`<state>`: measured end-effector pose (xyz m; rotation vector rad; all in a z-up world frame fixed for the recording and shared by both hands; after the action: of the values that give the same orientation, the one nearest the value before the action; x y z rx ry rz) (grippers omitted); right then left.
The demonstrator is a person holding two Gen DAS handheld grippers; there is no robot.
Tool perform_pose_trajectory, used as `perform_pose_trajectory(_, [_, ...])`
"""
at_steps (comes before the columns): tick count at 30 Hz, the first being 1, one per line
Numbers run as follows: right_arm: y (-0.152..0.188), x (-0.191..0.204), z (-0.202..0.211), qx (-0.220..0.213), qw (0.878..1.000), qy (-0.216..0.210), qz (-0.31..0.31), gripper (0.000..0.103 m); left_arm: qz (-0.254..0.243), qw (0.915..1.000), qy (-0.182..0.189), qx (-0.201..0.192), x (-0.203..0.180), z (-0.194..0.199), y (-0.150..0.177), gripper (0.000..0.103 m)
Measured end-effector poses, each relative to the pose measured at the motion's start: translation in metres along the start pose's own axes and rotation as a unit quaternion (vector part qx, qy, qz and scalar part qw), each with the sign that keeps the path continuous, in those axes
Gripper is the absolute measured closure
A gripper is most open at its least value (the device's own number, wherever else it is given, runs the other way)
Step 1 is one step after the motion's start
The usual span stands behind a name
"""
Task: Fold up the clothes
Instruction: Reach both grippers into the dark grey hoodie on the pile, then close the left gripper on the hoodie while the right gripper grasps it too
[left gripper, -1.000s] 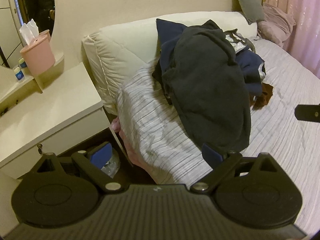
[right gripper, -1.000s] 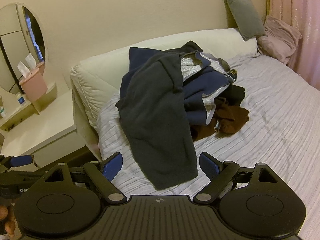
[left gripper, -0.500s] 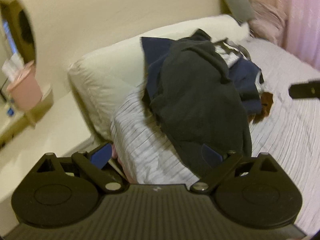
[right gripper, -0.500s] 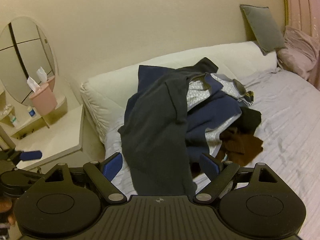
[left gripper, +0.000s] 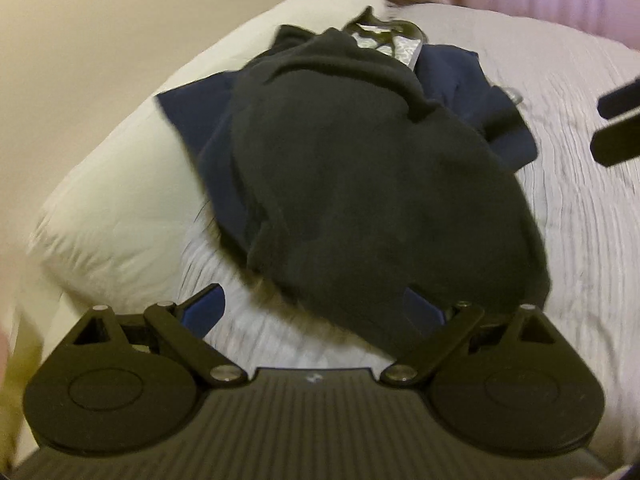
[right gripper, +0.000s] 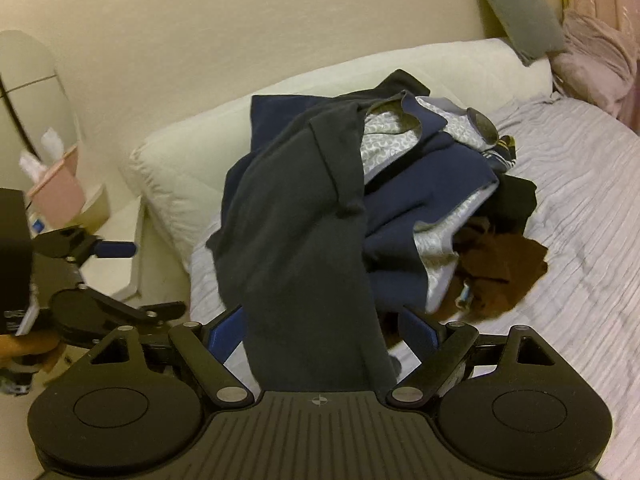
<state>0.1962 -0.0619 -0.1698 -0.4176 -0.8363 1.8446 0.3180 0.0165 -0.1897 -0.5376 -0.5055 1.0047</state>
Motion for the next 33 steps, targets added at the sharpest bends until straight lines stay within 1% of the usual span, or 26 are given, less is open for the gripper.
perform_pose_trajectory(2, [-0.015,0.001,-0.017,-0.001,1.000,0.006,0.008,0.017,-0.014,0.9998,0.016,0.001,0.010,-0.024,-0.014,0.010])
perform_pose_trajectory(5, [-0.036,0.001,-0.042,-0.003,0.999,0.019,0.031,0.017,-0.022,0.9990,0.038,0.003,0.025,-0.053,-0.033,0.014])
perform_pose_trajectory(9, [-0.053,-0.003,-0.077,0.012,0.998,0.034,0.049,0.017,-0.035,0.9970,0.069,0.006,0.038,-0.085,-0.052,0.014])
perform_pose_trajectory(11, [-0.056,-0.007,-0.093,0.021,0.997,0.039,0.058,0.019,-0.048,0.9952,0.084,0.011,0.039,-0.099,-0.053,0.014])
perform_pose_trajectory(12, [-0.057,-0.008,-0.101,0.026,0.997,0.042,0.062,0.024,-0.051,0.9941,0.094,0.019,0.040,-0.106,-0.052,0.015])
perform_pose_trajectory(14, [-0.058,-0.012,-0.115,0.036,0.996,0.042,0.063,0.028,-0.049,0.9914,0.117,0.034,0.041,-0.119,-0.050,0.016])
perform_pose_trajectory(19, [-0.055,-0.015,-0.142,0.059,0.995,0.041,0.069,0.028,-0.029,0.9854,0.160,0.050,0.040,-0.135,-0.046,0.018])
perform_pose_trajectory(20, [-0.053,-0.015,-0.146,0.062,0.995,0.042,0.070,0.028,-0.022,0.9842,0.168,0.052,0.041,-0.137,-0.046,0.020])
perform_pose_trajectory(22, [-0.052,-0.015,-0.154,0.068,0.994,0.041,0.070,0.028,-0.020,0.9820,0.181,0.051,0.038,-0.136,-0.046,0.034])
perform_pose_trajectory(23, [-0.051,-0.014,-0.157,0.070,0.994,0.040,0.069,0.031,-0.026,0.9822,0.180,0.047,0.036,-0.132,-0.046,0.037])
perform_pose_trajectory(24, [-0.051,-0.013,-0.160,0.072,0.994,0.044,0.072,0.043,-0.033,0.9827,0.177,0.043,0.035,-0.129,-0.046,0.045])
perform_pose_trajectory(25, [-0.052,-0.014,-0.161,0.076,0.993,0.052,0.075,0.050,-0.036,0.9835,0.173,0.038,0.034,-0.126,-0.046,0.054])
perform_pose_trajectory(26, [-0.052,-0.015,-0.163,0.079,0.992,0.059,0.077,0.063,-0.033,0.9842,0.170,0.034,0.034,-0.123,-0.047,0.058])
perform_pose_trajectory(27, [-0.053,-0.019,-0.162,0.080,0.992,0.063,0.072,0.074,-0.027,0.9849,0.168,0.030,0.036,-0.120,-0.049,0.069])
perform_pose_trajectory(28, [-0.053,-0.022,-0.162,0.080,0.992,0.066,0.068,0.079,-0.019,0.9857,0.166,0.023,0.038,-0.117,-0.051,0.080])
perform_pose_trajectory(29, [-0.054,-0.024,-0.160,0.080,0.993,0.062,0.065,0.091,-0.010,0.9858,0.167,0.018,0.041,-0.112,-0.054,0.082])
perform_pose_trajectory(30, [-0.056,-0.025,-0.158,0.079,0.993,0.057,0.063,0.095,-0.004,0.9856,0.169,0.013,0.044,-0.108,-0.056,0.084])
perform_pose_trajectory(33, [-0.064,-0.022,-0.145,0.063,0.995,0.046,0.058,0.097,-0.011,0.9849,0.172,-0.016,0.043,-0.086,-0.063,0.087])
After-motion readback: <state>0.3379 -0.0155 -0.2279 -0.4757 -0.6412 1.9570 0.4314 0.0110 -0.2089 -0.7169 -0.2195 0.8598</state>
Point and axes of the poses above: each gripper's, at about its wrist camera, not at the fingertips, and z roughly against the way its jaws point, x to its left, y to its underside, the point moved 9 cm from there along -z, roughly the way its jaws point, and after that the axes turned 13 degrees about z, right-handed, at the moved point
